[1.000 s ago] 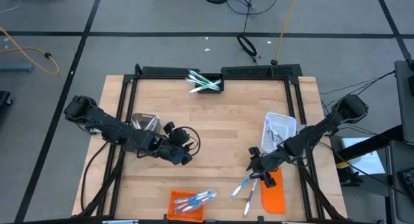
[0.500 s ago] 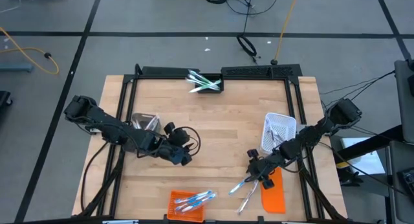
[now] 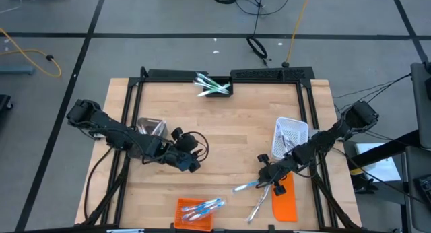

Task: Pick & Place Toothbrushes
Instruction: Put the blue toothbrush into the orange bin

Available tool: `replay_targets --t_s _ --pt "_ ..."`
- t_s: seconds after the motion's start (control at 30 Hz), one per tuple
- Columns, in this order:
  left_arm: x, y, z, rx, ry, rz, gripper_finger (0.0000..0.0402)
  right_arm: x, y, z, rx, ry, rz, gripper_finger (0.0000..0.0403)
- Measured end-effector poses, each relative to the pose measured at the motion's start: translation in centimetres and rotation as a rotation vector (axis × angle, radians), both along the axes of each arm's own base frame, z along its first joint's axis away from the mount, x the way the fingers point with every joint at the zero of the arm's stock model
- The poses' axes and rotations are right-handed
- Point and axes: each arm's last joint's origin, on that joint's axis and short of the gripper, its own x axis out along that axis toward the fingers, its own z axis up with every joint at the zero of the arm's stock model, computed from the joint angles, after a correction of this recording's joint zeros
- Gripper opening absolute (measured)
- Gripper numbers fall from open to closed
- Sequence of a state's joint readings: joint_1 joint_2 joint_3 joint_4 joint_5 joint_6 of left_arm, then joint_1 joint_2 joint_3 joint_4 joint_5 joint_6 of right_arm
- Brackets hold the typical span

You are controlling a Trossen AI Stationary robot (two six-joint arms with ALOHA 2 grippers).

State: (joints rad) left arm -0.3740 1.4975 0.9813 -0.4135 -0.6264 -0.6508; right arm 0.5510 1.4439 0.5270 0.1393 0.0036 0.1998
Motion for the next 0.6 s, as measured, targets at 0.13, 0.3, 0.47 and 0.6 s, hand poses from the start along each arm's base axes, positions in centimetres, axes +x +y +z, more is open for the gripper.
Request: replay_targets --t_s 0.13,0.3,0.47,0.6 --pt "0.1 0.0 0.1 0.009 -0.008 -0.013 0.0184 0.0 -0.4 1.2 -0.016 -0.070 -0.028 0.0000" --pt "0.4 -0.1 0.3 0.018 -0.032 -0.033 0.0184 -0.2 -1.4 3.4 -0.071 -0.191 -0.083 0.0000" --pt "0.9 -0.4 0.9 0.048 -0.088 -0.084 0.0184 -0.6 -2.8 6.0 -0.135 -0.346 -0.186 0.0000" --pt "1.6 -0.4 1.6 0.090 -0.152 -0.135 0.0184 -1.0 -3.9 7.8 -0.161 -0.445 -0.268 0.0000"
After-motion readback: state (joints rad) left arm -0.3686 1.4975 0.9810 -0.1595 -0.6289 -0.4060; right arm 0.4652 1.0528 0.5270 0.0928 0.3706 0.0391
